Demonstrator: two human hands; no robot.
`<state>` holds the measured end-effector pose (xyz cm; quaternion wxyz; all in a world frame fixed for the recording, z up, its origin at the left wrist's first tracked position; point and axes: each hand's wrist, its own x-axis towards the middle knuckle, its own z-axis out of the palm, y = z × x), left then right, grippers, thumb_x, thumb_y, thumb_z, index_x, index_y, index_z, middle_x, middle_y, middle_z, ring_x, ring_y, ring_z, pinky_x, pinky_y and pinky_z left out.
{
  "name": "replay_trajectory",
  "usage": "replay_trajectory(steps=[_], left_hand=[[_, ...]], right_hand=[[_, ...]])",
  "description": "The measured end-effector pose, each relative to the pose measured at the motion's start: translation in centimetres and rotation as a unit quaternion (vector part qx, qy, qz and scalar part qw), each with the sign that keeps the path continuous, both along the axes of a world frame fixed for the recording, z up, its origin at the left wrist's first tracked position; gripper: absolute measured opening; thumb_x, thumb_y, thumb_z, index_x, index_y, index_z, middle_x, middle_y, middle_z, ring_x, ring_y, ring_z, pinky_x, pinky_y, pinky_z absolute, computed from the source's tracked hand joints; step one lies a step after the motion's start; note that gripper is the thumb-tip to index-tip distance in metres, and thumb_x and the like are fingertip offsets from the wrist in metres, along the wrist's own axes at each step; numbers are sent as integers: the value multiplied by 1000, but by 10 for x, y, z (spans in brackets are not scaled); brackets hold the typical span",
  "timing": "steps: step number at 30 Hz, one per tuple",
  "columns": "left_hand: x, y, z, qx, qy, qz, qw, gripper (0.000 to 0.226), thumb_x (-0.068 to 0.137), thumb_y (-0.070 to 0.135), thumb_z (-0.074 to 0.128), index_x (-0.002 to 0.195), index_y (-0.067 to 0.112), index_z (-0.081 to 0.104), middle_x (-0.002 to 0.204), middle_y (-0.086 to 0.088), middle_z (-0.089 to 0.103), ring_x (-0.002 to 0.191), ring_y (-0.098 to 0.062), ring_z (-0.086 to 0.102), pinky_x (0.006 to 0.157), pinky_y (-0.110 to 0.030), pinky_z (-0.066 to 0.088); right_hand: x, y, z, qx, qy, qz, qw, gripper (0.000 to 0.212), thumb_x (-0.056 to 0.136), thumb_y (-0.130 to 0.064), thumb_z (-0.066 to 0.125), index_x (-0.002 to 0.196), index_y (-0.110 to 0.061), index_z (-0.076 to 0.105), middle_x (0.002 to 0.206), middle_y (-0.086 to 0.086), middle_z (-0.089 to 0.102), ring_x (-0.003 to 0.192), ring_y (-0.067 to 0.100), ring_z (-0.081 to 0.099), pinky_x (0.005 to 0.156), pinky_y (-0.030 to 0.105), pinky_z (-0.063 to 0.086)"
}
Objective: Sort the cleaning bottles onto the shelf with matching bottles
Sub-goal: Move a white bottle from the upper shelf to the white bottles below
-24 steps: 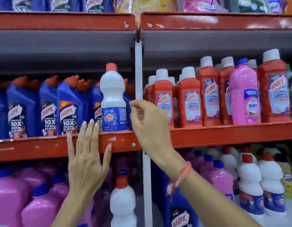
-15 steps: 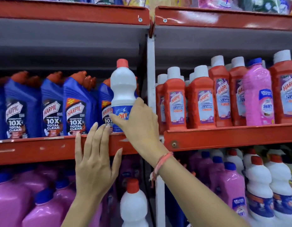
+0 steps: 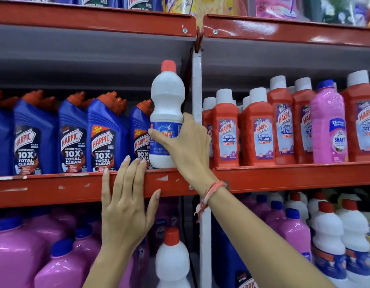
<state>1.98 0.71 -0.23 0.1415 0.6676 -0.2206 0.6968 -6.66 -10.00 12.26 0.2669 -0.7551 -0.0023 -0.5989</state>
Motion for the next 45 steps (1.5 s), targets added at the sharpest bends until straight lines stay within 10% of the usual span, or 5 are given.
replay_trajectory(steps=[16,28,45], left_hand=[[-81,-84,-51,-9,52,-146,988,58,101,35,37,148,2,38,159,-12,34,151,-26,25,124,-55,8],[-148,-232,-112,34,123,-206,970,59,100,35,40,149,2,37,160,-12,33,152,-24,23,124,-56,9],[-179,-412,-219,72,235,-193,950,62,97,30,43,153,5,31,163,-11,28,153,-23,20,126,-48,12]], right_hand=[[-121,-91,-45,94,-11,178,980,51,62,-43,88,106,-22,72,93,-11,78,85,-2,72,80,35,61],[-189,-238,-118,134,27,127,982,78,50,-50,86,121,-27,64,100,-7,76,83,15,75,79,45,61],[-207,-446,-242,141,115,103,978,79,55,-32,88,126,-15,60,110,-3,71,94,7,68,77,18,55]])
